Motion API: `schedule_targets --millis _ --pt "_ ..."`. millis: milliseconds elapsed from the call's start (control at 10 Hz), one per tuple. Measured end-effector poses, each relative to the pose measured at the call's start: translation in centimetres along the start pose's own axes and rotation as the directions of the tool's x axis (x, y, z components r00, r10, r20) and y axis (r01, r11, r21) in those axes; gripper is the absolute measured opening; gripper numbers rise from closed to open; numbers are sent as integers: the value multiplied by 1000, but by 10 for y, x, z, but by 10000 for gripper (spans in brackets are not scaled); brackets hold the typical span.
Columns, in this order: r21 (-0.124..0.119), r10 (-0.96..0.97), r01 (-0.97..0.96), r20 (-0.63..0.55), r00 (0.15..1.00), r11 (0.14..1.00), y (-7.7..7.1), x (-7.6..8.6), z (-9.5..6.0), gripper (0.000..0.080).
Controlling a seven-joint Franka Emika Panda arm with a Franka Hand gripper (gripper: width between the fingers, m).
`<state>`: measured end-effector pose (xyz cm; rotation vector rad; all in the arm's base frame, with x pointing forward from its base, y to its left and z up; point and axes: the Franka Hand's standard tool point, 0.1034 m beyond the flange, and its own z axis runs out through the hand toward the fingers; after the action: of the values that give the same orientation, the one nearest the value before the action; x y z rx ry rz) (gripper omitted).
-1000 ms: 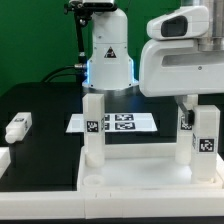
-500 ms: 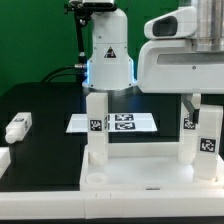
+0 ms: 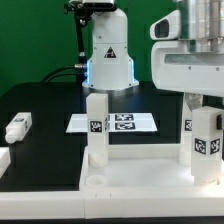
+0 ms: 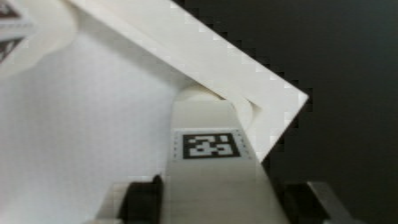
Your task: Assemble desk
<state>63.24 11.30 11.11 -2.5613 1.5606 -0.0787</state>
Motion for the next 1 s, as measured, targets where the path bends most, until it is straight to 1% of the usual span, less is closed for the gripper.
schedule_targets --millis 300,500,600,800,900,1000 --pt "1 188 -188 3 982 982 -1 -1 1 285" --pt "-2 414 -414 38 909 910 -3 1 1 285" --pt "-4 474 -474 37 880 880 -5 -1 2 285" --pt "-2 435 -436 36 899 900 -5 -1 2 285" --pt "-1 410 -410 33 911 912 -5 -2 2 467" --pt "2 271 -271 22 962 963 -9 -9 1 591"
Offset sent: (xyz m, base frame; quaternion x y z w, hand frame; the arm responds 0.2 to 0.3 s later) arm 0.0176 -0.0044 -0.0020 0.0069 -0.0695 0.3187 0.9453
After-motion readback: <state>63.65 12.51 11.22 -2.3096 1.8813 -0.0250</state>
